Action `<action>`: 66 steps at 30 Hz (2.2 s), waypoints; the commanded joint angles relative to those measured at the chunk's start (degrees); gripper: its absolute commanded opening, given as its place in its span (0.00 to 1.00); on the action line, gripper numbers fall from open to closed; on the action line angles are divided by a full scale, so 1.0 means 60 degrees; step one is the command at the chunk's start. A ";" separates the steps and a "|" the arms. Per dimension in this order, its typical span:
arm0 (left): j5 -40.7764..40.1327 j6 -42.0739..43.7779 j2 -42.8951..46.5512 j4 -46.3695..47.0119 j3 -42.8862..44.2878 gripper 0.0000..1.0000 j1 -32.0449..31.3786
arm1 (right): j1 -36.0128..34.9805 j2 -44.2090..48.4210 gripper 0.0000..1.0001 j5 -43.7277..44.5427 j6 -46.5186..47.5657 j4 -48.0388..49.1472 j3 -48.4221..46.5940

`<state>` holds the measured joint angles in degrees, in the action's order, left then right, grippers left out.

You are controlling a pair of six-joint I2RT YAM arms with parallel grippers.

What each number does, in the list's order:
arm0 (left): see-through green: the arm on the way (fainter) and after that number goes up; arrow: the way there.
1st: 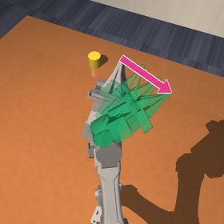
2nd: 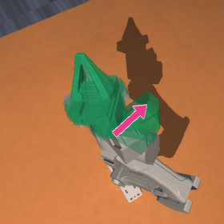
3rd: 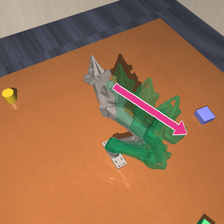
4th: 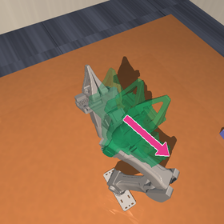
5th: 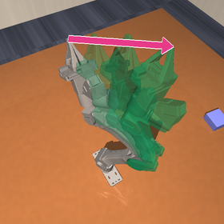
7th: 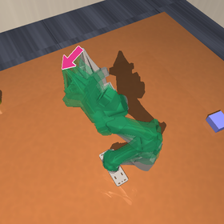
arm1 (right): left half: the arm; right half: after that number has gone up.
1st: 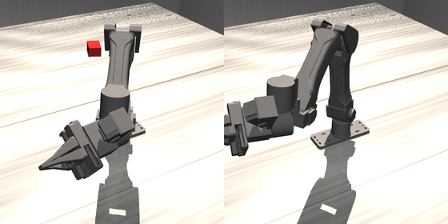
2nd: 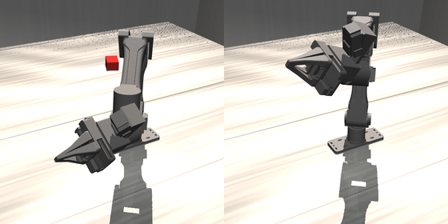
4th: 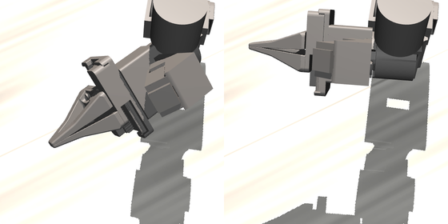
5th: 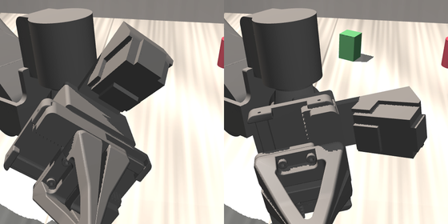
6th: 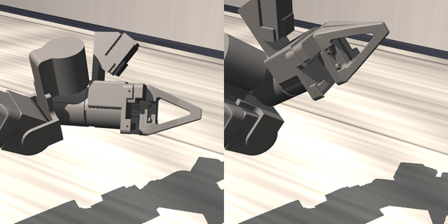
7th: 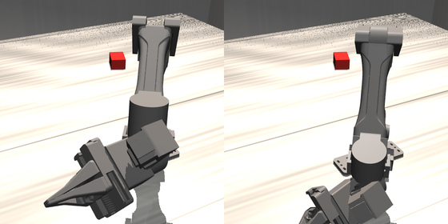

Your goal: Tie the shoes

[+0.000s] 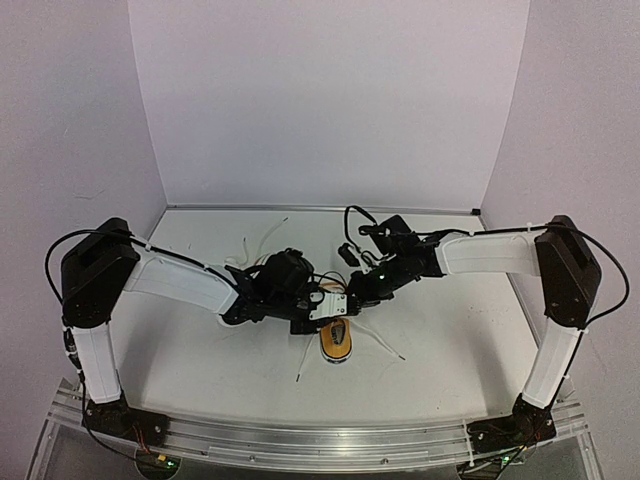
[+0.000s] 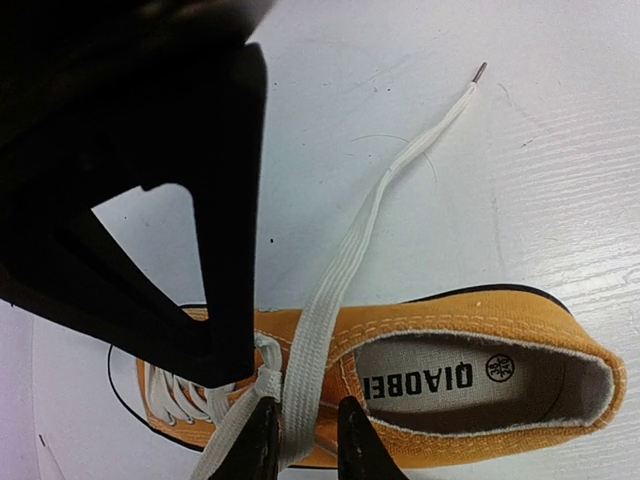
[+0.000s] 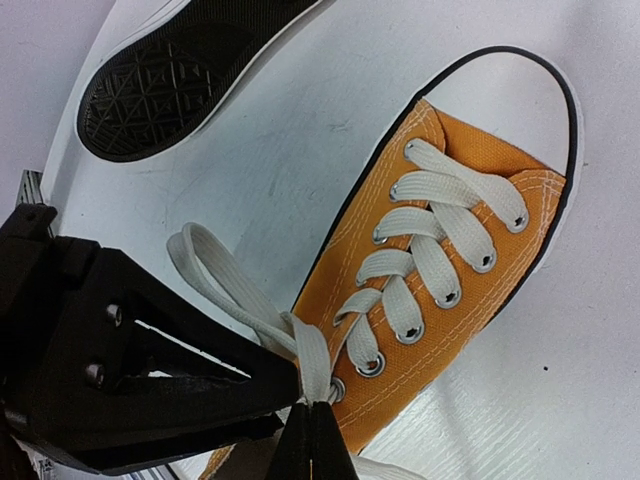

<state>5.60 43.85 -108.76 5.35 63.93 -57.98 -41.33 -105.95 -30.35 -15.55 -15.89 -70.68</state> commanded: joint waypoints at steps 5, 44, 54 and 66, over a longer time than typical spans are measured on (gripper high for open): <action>-0.0033 -0.0015 0.0216 -0.0145 0.0317 0.05 -0.0040 | 0.0018 0.0293 0.00 -0.0087 -0.0045 0.0188 0.0003; -0.0807 -0.2638 -0.0454 0.1743 -0.0020 0.00 -0.0032 | 0.0018 0.0514 0.00 -0.0293 -0.0303 0.0372 0.0091; -0.1374 -0.3569 -0.0631 0.2501 -0.0399 0.00 0.0058 | 0.0018 0.0544 0.00 -0.0383 -0.0381 0.0458 0.0125; -0.1079 -0.3039 -0.0366 0.1962 -0.1007 0.00 0.0041 | 0.0018 0.0483 0.00 -0.0414 -0.0496 0.0601 0.0064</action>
<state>-0.15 24.37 -111.48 20.46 58.38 -57.94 -40.32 -105.51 -30.88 -18.15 -14.80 -69.60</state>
